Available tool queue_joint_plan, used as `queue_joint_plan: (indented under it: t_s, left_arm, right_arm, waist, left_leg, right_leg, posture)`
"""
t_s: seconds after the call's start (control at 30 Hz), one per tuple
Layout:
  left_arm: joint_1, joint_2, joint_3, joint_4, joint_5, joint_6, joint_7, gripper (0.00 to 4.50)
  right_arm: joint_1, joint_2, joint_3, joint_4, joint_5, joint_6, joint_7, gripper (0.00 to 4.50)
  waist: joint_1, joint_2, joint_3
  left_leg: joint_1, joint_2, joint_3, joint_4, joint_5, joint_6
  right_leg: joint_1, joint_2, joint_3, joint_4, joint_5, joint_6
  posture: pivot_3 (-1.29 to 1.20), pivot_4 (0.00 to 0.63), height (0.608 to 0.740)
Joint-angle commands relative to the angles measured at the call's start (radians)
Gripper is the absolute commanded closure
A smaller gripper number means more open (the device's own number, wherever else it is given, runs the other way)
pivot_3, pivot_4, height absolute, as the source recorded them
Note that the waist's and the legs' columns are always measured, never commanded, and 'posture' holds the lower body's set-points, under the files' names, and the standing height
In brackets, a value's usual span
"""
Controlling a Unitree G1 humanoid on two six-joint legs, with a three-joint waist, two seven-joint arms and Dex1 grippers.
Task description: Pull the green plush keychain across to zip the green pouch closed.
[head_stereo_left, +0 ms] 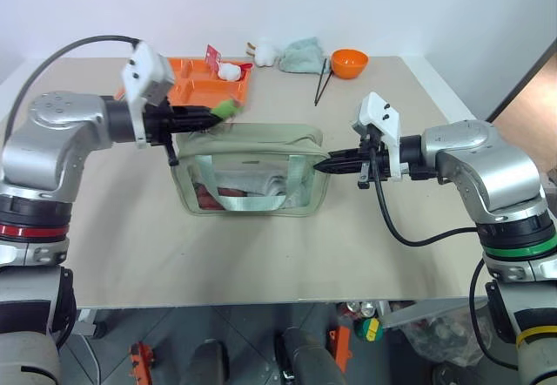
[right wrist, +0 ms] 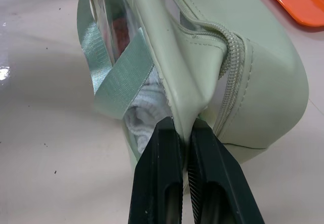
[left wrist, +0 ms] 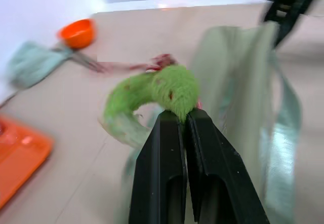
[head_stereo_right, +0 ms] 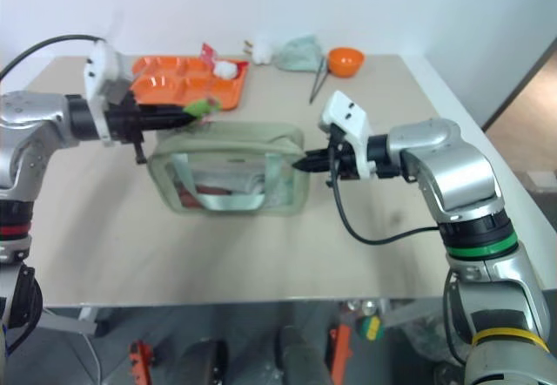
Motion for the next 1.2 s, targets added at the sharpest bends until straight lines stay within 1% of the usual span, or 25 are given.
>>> queue_joint_plan:
  t_s: [0.03, 0.13, 0.17, 0.2, 0.23, 0.27, 0.33, 0.37, 0.5, 0.67, 0.8, 0.9, 1.03, 1.13, 1.2]
  left_arm:
    - [-0.018, 0.012, 0.001, -0.041, 0.004, -0.013, -0.035, 4.46]
    - [-0.015, 0.021, 0.006, -0.043, -0.007, 0.032, -0.054, 4.46]
    - [-0.015, 0.025, 0.012, -0.043, -0.019, 0.057, -0.061, 3.80]
    - [-0.017, 0.027, 0.018, -0.040, -0.024, 0.075, -0.062, 3.60]
    - [-0.020, 0.028, 0.022, -0.037, -0.024, 0.084, -0.061, 3.15]
    - [-0.024, 0.029, 0.024, -0.030, -0.017, 0.084, -0.056, 2.96]
    - [-0.031, 0.031, 0.029, -0.021, -0.012, 0.083, -0.055, 2.29]
    - [-0.031, 0.033, 0.031, -0.021, -0.013, 0.084, -0.058, 1.89]
    - [-0.025, 0.059, 0.086, -0.053, -0.078, 0.129, -0.083, 0.51]
    - [-0.009, 0.093, 0.199, -0.088, -0.213, 0.205, -0.114, 0.51]
    - [-0.008, 0.116, 0.296, -0.054, -0.276, 0.253, -0.080, 0.51]
    - [0.056, 0.163, 0.342, -0.016, -0.260, 0.259, -0.060, 0.51]
    - [0.215, 0.209, 0.343, -0.048, -0.235, 0.225, -0.087, 0.51]
    - [0.303, 0.212, 0.340, -0.071, -0.220, 0.205, -0.082, 0.51]
    - [0.336, 0.201, 0.334, -0.083, -0.220, 0.203, -0.069, 0.51]
  right_arm:
    - [-0.004, -0.005, -0.022, -0.047, 0.011, 0.005, -0.010, 4.50]
    - [0.003, -0.007, -0.028, -0.056, 0.015, 0.012, -0.017, 4.50]
    - [0.005, -0.007, -0.029, -0.057, 0.016, 0.014, -0.020, 4.50]
    - [0.006, -0.008, -0.030, -0.058, 0.016, 0.016, -0.022, 4.50]
    - [0.006, -0.007, -0.031, -0.060, 0.017, 0.017, -0.024, 4.50]
    - [0.007, -0.007, -0.031, -0.060, 0.017, 0.018, -0.027, 4.50]
    - [0.005, -0.006, -0.029, -0.056, 0.017, 0.016, -0.029, 4.50]
    - [0.005, -0.006, -0.028, -0.055, 0.018, 0.015, -0.031, 4.50]
    - [-0.003, 0.002, -0.022, -0.045, 0.017, 0.008, -0.033, 4.50]
    - [-0.007, 0.008, -0.015, -0.038, 0.014, 0.002, -0.029, 4.50]
    - [-0.010, 0.013, -0.011, -0.035, 0.013, 0.001, -0.027, 4.50]
    - [-0.013, 0.018, -0.007, -0.031, 0.012, -0.001, -0.025, 4.50]
    - [-0.016, 0.023, -0.003, -0.024, 0.011, -0.005, -0.022, 4.50]
    - [-0.019, 0.027, 0.000, -0.020, 0.010, -0.009, -0.020, 4.50]
    - [-0.022, 0.029, 0.002, -0.017, 0.010, -0.010, -0.019, 4.50]
  waist:
    - [0.000, 0.000, 0.000]
    - [0.000, 0.000, 0.000]
    - [0.000, 0.000, 0.000]
    - [0.000, 0.000, 0.000]
    - [0.000, 0.000, 0.000]
    - [0.000, 0.000, 0.000]
    - [0.000, 0.000, 0.000]
    - [0.000, 0.000, 0.000]
    - [-0.001, 0.000, 0.000]
    - [-0.007, 0.000, 0.000]
    - [-0.012, 0.000, 0.000]
    - [-0.015, 0.000, 0.000]
    - [-0.017, 0.000, 0.000]
    - [-0.017, 0.000, 0.000]
    - [-0.017, 0.000, 0.000]
  left_leg:
    - [0.000, 0.000, 0.000, 0.000, 0.000, 0.000]
    - [0.000, 0.000, 0.000, 0.000, 0.000, 0.000]
    - [0.000, 0.000, 0.000, 0.001, 0.000, 0.000]
    - [0.000, 0.000, 0.000, 0.001, 0.000, 0.000]
    - [0.000, 0.000, 0.000, 0.001, 0.000, 0.000]
    - [0.000, 0.000, 0.000, 0.001, 0.000, 0.000]
    - [0.000, 0.000, 0.000, 0.001, 0.000, 0.000]
    - [0.000, 0.000, 0.000, 0.001, 0.000, 0.000]
    - [0.000, 0.000, 0.000, 0.001, 0.000, 0.000]
    - [0.000, 0.000, 0.000, 0.001, 0.000, 0.000]
    - [0.000, 0.000, 0.000, 0.001, 0.000, 0.000]
    - [0.001, 0.000, 0.000, 0.001, 0.000, 0.000]
    - [0.001, 0.001, 0.000, 0.000, 0.000, 0.000]
    - [0.001, 0.001, 0.000, 0.000, 0.000, 0.000]
    - [0.001, 0.001, 0.000, 0.000, 0.000, 0.000]
  right_leg:
    - [0.000, 0.000, 0.000, 0.000, 0.000, 0.000]
    - [0.000, 0.000, 0.000, 0.000, 0.000, 0.000]
    - [0.000, 0.000, 0.000, 0.000, 0.000, 0.000]
    - [0.000, 0.000, 0.000, 0.000, 0.000, 0.000]
    - [0.000, 0.000, 0.000, 0.000, 0.000, 0.001]
    - [0.000, 0.000, 0.000, 0.000, 0.000, 0.001]
    - [0.000, 0.000, 0.000, 0.000, 0.000, 0.001]
    - [0.000, 0.000, 0.000, 0.000, 0.000, 0.000]
    - [0.000, 0.000, 0.000, 0.000, 0.000, 0.000]
    - [0.000, 0.000, 0.000, 0.000, 0.000, 0.000]
    - [0.000, 0.000, 0.000, 0.000, 0.000, 0.001]
    - [0.000, 0.000, 0.000, 0.000, 0.000, 0.000]
    - [0.000, 0.000, 0.000, 0.000, 0.000, 0.000]
    - [0.000, 0.000, -0.001, 0.000, 0.000, 0.000]
    - [0.000, 0.000, 0.000, 0.000, 0.000, 0.000]
  posture:
    - [0.00, 0.150, 0.740]
    - [0.00, 0.150, 0.740]
    - [0.00, 0.150, 0.740]
    - [0.00, 0.150, 0.740]
    - [0.00, 0.150, 0.740]
    - [0.00, 0.150, 0.740]
    - [0.00, 0.150, 0.740]
    - [0.00, 0.150, 0.740]
    - [0.00, 0.150, 0.740]
    - [0.00, 0.150, 0.740]
    - [0.00, 0.150, 0.740]
    - [0.00, 0.150, 0.740]
    - [0.00, 0.150, 0.740]
    - [0.00, 0.150, 0.740]
    - [0.00, 0.150, 0.740]
